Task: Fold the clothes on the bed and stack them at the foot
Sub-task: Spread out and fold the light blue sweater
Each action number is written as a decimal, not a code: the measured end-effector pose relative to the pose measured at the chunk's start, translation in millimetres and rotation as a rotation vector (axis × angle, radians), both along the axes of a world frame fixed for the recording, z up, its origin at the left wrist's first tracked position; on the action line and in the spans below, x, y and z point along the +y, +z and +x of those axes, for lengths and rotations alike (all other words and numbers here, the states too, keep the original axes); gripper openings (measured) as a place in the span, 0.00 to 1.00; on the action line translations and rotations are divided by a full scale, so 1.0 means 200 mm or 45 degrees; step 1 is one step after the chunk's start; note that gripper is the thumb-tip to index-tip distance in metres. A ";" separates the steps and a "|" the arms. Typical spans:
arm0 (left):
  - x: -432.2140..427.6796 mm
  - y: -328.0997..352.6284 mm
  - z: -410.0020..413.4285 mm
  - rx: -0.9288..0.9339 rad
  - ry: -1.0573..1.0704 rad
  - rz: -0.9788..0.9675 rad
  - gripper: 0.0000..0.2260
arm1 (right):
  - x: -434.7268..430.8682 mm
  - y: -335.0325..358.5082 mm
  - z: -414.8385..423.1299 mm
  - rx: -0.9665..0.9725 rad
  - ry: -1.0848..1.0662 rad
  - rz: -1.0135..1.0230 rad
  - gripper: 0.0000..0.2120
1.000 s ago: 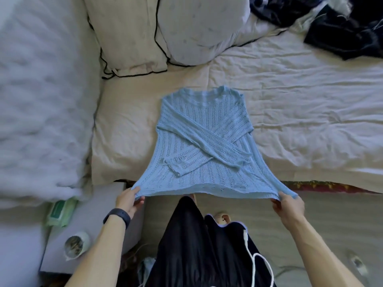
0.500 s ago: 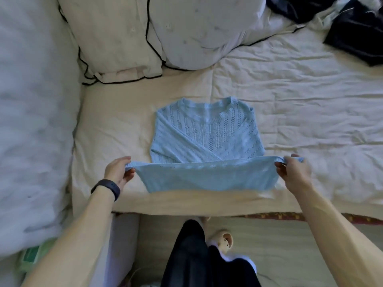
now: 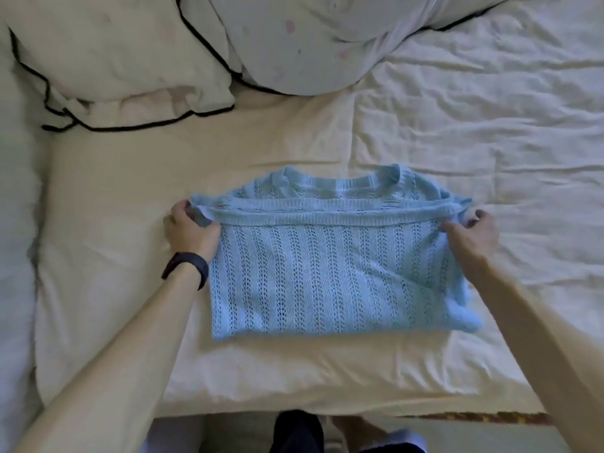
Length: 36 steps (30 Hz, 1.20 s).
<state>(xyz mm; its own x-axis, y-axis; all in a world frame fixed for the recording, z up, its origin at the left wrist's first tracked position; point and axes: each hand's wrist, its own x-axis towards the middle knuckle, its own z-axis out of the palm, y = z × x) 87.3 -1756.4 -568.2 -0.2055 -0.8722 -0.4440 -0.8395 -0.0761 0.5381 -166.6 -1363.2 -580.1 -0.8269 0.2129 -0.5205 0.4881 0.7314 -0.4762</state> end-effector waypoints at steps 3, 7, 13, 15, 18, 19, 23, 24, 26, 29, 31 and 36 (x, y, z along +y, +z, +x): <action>-0.01 0.03 0.00 -0.103 -0.109 -0.005 0.28 | 0.02 0.03 -0.06 -0.092 0.004 -0.016 0.46; -0.09 0.06 -0.06 -0.180 -0.300 -0.040 0.16 | 0.03 0.04 -0.15 -0.111 0.070 -0.136 0.32; -0.21 0.03 -0.08 -0.097 0.216 0.125 0.17 | 0.09 -0.04 -0.29 0.040 -0.102 -0.053 0.16; -0.21 0.01 -0.09 -0.045 0.223 0.172 0.16 | 0.11 -0.07 -0.28 0.004 -0.079 -0.116 0.14; -0.17 0.02 -0.12 0.087 0.172 0.264 0.13 | 0.08 -0.05 -0.26 -0.058 -0.116 -0.265 0.18; -0.16 0.03 -0.12 0.088 0.139 0.293 0.12 | 0.08 -0.05 -0.25 -0.083 -0.125 -0.309 0.19; -0.17 0.07 -0.13 0.058 0.272 0.111 0.09 | 0.08 -0.02 -0.24 -0.031 -0.188 -0.343 0.08; -0.17 0.08 -0.14 0.094 0.329 0.083 0.08 | 0.07 -0.01 -0.24 0.004 -0.220 -0.360 0.07; -0.18 0.09 -0.16 0.154 0.315 0.175 0.08 | 0.05 0.00 -0.25 0.004 -0.251 -0.418 0.08; -0.15 0.10 -0.19 0.219 0.222 0.295 0.10 | 0.00 0.03 -0.26 -0.051 -0.247 -0.488 0.11; -0.14 0.12 -0.21 0.325 0.291 0.234 0.10 | -0.02 0.06 -0.26 0.030 -0.292 -0.484 0.10; -0.16 0.19 -0.25 0.677 0.630 0.249 0.10 | -0.08 0.18 -0.30 0.247 -0.460 -0.681 0.09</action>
<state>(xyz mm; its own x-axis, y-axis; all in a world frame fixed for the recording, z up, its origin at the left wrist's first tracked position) 36.3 -1789.0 -529.5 -0.0398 -0.8339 -0.5505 -0.3127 -0.5129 0.7995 -225.7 -1379.9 -543.9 -0.8414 0.2475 -0.4805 0.5268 0.1772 -0.8313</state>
